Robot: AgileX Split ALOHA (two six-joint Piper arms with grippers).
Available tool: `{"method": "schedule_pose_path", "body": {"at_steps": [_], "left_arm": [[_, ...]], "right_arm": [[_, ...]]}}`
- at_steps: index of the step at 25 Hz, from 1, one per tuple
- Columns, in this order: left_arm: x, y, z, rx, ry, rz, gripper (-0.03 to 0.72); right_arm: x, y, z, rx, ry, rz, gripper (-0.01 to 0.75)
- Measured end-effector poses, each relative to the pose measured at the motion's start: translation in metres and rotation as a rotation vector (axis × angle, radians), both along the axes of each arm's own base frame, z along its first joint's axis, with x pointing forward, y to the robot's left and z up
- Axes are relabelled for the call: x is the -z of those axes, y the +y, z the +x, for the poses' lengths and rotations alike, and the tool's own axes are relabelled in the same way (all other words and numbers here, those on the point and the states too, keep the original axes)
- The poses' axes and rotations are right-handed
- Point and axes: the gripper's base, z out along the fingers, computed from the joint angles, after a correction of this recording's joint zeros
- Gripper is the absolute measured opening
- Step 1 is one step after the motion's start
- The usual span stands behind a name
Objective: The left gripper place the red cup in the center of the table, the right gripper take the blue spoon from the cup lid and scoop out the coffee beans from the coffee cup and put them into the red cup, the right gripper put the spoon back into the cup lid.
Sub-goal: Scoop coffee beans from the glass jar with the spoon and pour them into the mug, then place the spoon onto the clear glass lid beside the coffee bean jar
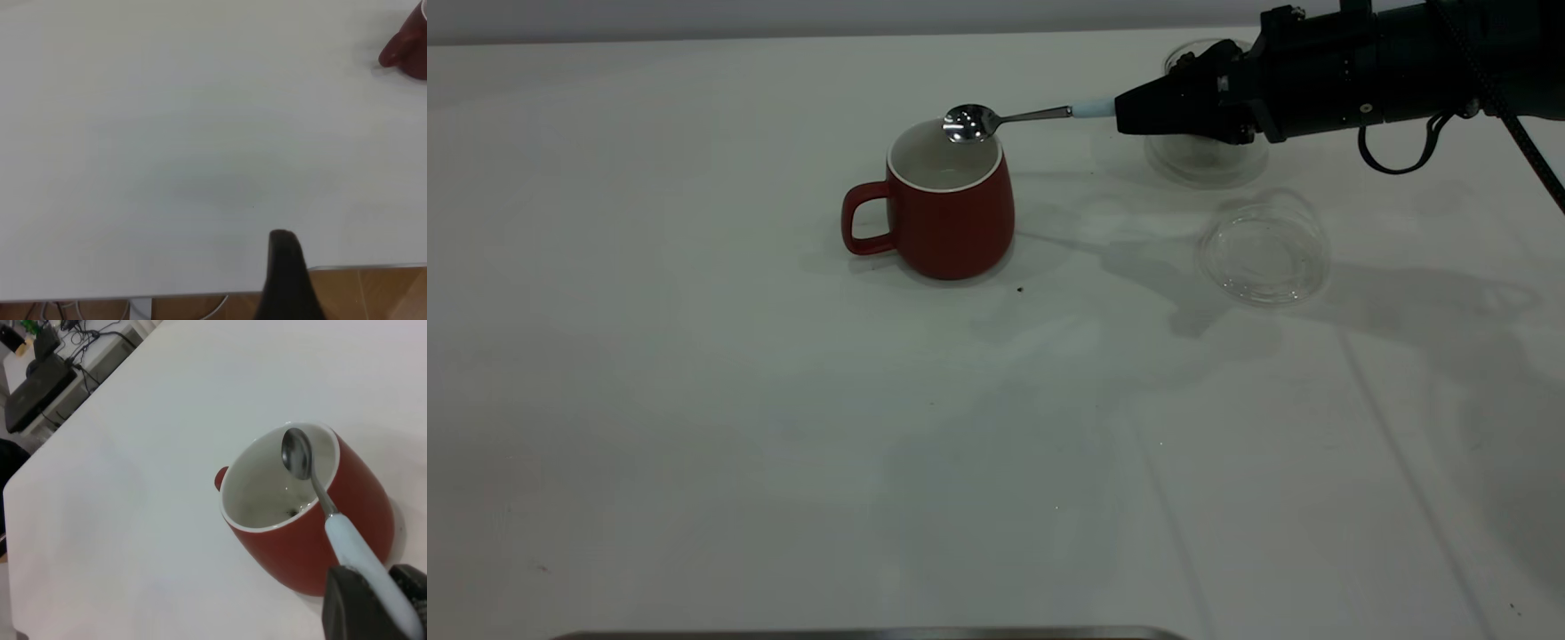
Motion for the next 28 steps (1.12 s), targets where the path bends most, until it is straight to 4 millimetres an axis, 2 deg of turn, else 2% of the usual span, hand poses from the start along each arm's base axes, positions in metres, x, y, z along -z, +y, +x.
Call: {"method": "schedule_pose_path", "body": {"at_steps": [5,11,13,18,24,28], "left_arm": [[0.000,0.000,0.000,0.000,0.000,0.000,0.587],[0.000,0.000,0.000,0.000,0.000,0.000,0.587],[0.000,0.000,0.000,0.000,0.000,0.000,0.587],[0.000,0.000,0.000,0.005,0.000,0.006,0.587],[0.000,0.000,0.000,0.005,0.000,0.006,0.587],[0.000,0.000,0.000,0.005,0.000,0.006,0.587]], "right_arm": [[-0.006,0.000,0.001,0.030,0.062,0.031,0.111],[-0.047,-0.005,0.002,0.143,0.269,0.138,0.111],[-0.056,-0.017,-0.005,0.223,0.383,0.181,0.111],[-0.059,-0.057,-0.033,0.402,0.533,0.203,0.111],[-0.045,-0.101,-0.066,0.592,0.652,0.187,0.111],[-0.036,-0.123,-0.079,0.687,0.703,0.180,0.111]]}}
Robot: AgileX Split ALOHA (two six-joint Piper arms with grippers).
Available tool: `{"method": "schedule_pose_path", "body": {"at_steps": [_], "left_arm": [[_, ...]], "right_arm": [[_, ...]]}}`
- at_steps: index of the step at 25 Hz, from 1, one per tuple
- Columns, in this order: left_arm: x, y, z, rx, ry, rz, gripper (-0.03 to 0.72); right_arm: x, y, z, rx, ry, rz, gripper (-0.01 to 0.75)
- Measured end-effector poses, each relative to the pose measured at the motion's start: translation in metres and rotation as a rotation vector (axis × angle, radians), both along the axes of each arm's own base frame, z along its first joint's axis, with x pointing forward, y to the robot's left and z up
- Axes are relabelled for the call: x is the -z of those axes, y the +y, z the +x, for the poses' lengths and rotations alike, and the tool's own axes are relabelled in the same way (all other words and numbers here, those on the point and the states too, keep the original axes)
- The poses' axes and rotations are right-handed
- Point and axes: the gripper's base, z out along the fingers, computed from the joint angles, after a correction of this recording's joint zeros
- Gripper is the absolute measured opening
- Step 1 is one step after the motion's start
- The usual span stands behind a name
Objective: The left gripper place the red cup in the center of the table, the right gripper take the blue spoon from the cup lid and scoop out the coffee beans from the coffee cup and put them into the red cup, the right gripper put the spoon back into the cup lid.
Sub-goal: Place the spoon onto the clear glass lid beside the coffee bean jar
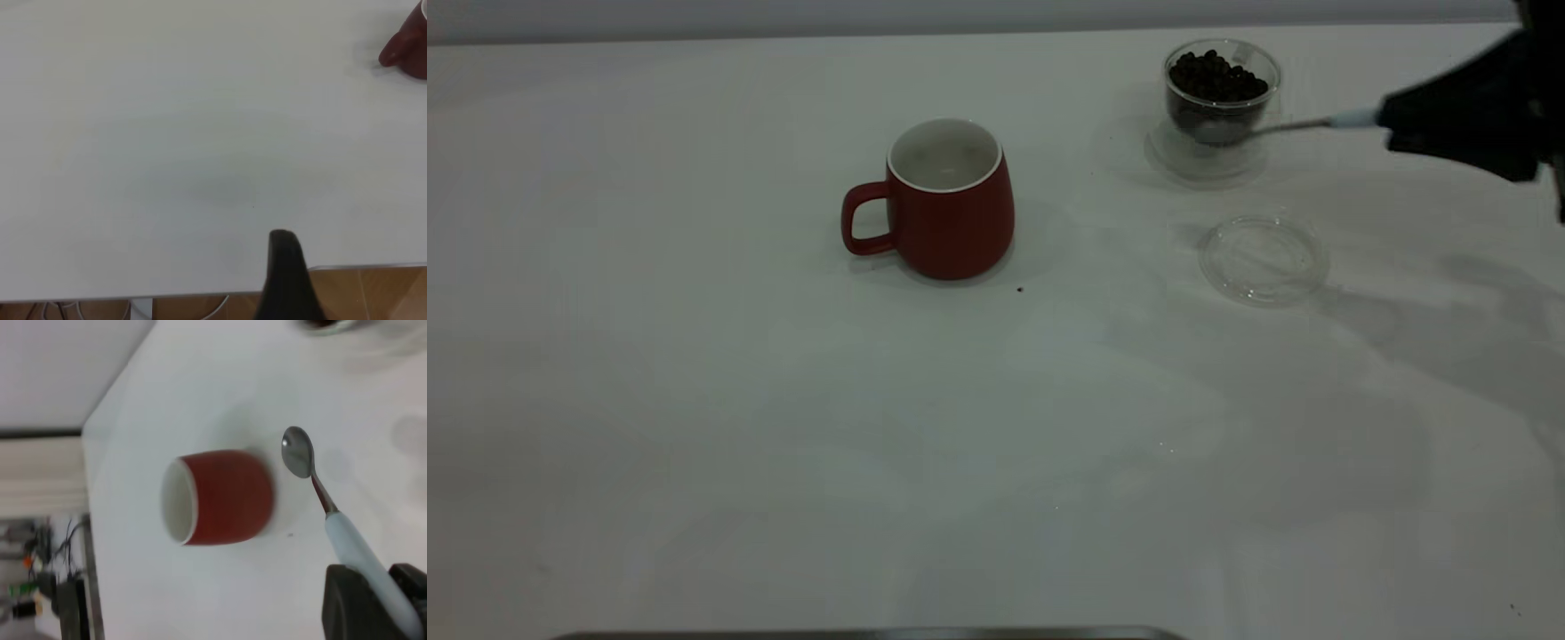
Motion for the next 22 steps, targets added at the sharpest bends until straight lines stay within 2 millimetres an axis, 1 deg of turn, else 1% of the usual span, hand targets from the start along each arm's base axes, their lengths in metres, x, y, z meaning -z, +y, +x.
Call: {"method": "schedule_pose_path", "body": {"at_steps": [4,6,11,18,22], "left_arm": [[0.000,0.000,0.000,0.000,0.000,0.000,0.587],[0.000,0.000,0.000,0.000,0.000,0.000,0.587],[0.000,0.000,0.000,0.000,0.000,0.000,0.587],[0.000,0.000,0.000,0.000,0.000,0.000,0.587],[0.000,0.000,0.000,0.000,0.000,0.000,0.587]], "right_arm": [[0.005,-0.018,-0.007,0.069,0.039,-0.027,0.111],[0.007,-0.022,-0.007,0.085,0.046,-0.040,0.111],[0.013,-0.025,-0.008,0.098,0.074,-0.063,0.111],[0.043,-0.022,-0.015,0.096,0.171,-0.039,0.111],[0.054,-0.024,-0.008,0.086,0.167,-0.034,0.111]]}}
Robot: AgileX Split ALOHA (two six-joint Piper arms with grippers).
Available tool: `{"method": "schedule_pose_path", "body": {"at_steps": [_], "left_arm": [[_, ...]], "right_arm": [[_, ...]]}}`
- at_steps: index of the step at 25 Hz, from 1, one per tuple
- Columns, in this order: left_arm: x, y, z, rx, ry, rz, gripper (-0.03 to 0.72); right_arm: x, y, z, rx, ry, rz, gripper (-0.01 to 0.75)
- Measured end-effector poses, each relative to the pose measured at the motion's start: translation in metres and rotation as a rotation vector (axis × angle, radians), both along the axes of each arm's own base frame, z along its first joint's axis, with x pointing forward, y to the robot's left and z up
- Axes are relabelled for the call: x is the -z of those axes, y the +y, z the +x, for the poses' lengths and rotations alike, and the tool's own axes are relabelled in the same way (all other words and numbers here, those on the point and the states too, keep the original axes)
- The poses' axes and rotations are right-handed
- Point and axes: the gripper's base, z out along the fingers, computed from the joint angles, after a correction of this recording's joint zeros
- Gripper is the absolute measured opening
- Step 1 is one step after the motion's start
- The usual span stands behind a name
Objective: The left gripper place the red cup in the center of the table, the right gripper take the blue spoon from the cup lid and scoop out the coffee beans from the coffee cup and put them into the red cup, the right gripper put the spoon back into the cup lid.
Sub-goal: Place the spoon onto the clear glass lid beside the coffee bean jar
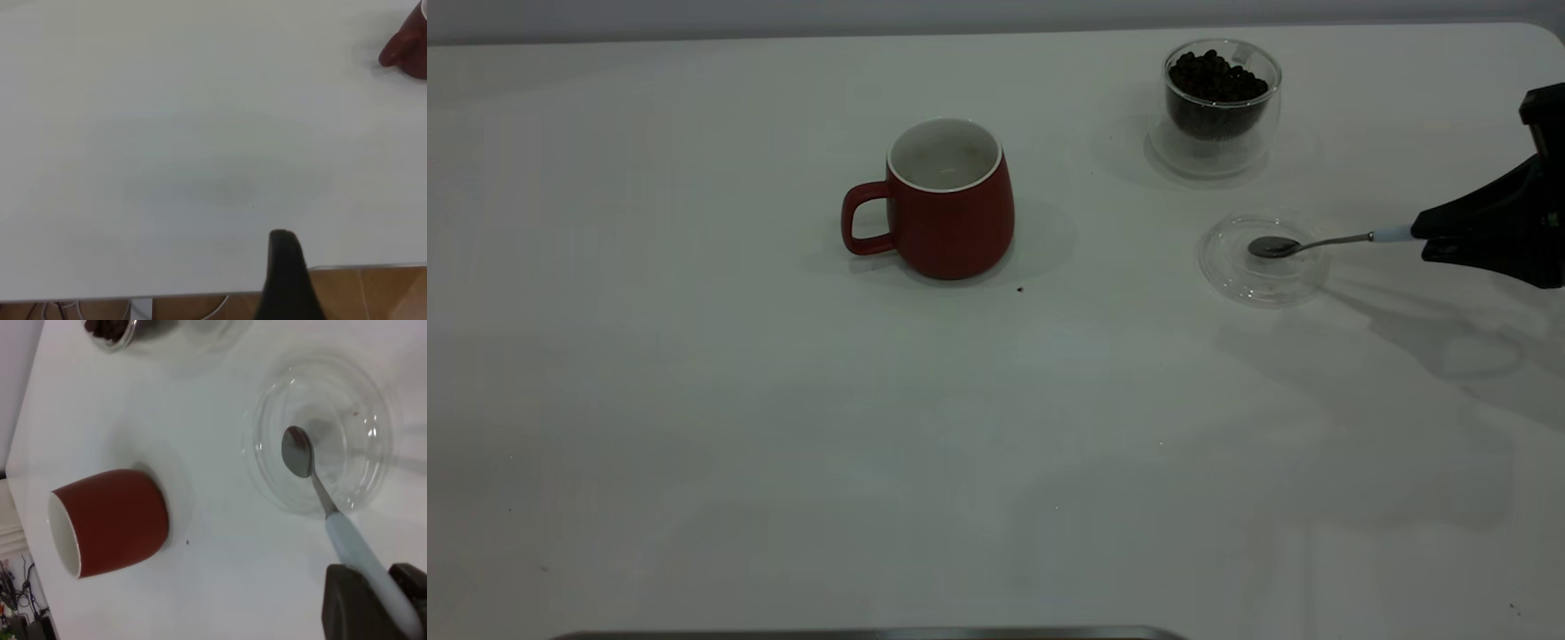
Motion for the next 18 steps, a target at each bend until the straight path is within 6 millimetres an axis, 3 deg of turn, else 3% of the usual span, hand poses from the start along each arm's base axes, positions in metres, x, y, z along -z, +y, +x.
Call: {"method": "schedule_pose_path", "body": {"at_steps": [8,18], "left_arm": [[0.000,0.000,0.000,0.000,0.000,0.000,0.587],[0.000,0.000,0.000,-0.005,0.000,-0.006,0.587]], "right_arm": [[0.017,-0.001,0.016,-0.027,-0.043,0.034,0.111],[0.022,0.000,0.015,-0.067,-0.083,0.036,0.111]]}}
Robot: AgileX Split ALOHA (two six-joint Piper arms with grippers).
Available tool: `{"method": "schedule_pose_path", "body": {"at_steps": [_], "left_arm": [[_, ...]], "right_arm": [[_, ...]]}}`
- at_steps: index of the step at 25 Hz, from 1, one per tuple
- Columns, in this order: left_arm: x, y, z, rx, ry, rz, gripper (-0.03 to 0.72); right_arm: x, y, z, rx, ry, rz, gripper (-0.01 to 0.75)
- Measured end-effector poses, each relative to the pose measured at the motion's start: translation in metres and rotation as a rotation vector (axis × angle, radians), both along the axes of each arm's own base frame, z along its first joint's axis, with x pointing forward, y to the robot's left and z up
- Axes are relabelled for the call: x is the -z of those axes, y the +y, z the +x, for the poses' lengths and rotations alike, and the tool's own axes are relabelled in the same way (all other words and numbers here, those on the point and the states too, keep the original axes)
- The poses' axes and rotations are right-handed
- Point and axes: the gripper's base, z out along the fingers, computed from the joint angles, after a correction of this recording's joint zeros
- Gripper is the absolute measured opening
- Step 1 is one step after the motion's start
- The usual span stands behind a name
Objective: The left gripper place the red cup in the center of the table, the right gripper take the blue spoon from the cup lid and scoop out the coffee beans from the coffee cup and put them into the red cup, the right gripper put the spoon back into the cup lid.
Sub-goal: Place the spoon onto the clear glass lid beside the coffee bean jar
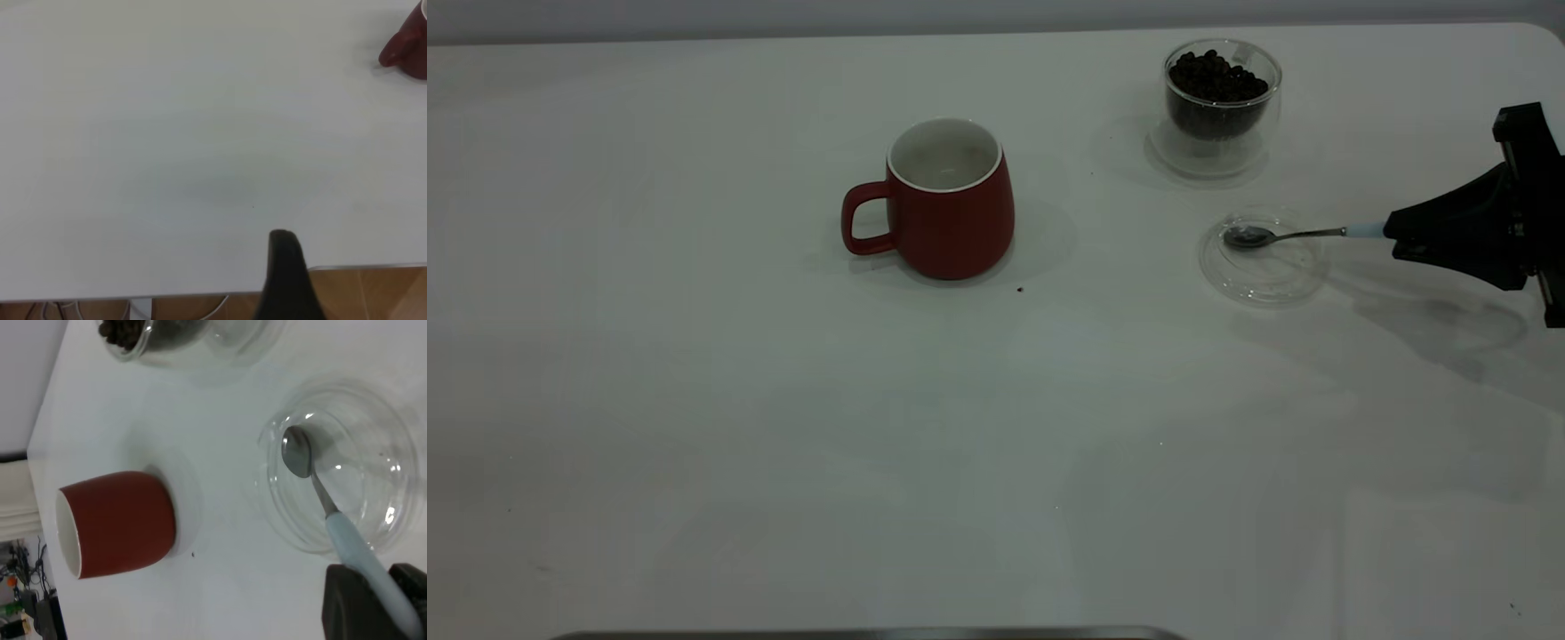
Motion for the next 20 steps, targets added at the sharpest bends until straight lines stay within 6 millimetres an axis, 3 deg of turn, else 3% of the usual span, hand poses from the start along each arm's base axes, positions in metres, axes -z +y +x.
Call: {"method": "schedule_pose_path", "body": {"at_steps": [5,13,20], "left_arm": [[0.0000,0.0000,0.0000,0.000,0.000,0.000,0.587],[0.0000,0.0000,0.0000,0.000,0.000,0.000,0.587],[0.0000,0.0000,0.0000,0.000,0.000,0.000,0.587]], "right_arm": [[-0.0008,0.0005,0.0003,-0.004,-0.010,0.006,0.148],[-0.0013,0.0009,0.0004,-0.005,-0.014,0.012,0.369],[0.0025,-0.0034,-0.0038,-0.019,0.031,-0.021,0.475]]}}
